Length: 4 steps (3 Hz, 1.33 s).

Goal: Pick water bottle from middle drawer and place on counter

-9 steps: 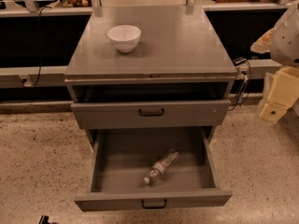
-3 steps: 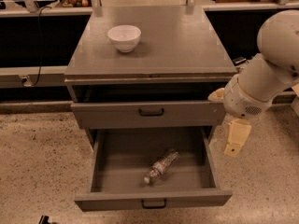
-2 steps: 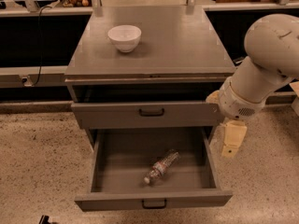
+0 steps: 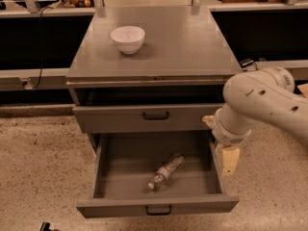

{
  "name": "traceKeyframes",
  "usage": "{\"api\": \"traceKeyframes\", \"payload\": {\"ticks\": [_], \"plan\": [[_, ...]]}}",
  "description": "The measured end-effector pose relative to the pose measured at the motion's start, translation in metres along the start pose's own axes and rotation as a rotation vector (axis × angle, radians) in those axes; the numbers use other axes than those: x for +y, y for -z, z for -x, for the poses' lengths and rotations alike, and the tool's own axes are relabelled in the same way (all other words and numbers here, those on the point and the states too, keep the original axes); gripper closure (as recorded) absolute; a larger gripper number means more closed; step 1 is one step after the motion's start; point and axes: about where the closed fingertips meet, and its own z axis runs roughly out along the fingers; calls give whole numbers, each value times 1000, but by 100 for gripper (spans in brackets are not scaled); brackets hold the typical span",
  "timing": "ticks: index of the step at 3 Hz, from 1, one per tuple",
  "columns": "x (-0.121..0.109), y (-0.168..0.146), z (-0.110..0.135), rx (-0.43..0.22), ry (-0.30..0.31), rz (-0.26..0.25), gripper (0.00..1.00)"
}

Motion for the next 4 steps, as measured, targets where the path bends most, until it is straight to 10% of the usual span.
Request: {"api": "traceKeyframes", "payload": {"ticks": [2,4], "plan": [[-40,-28,16,-42,36,-108,0],[-84,-86,81,-204,278,-315,0]]}}
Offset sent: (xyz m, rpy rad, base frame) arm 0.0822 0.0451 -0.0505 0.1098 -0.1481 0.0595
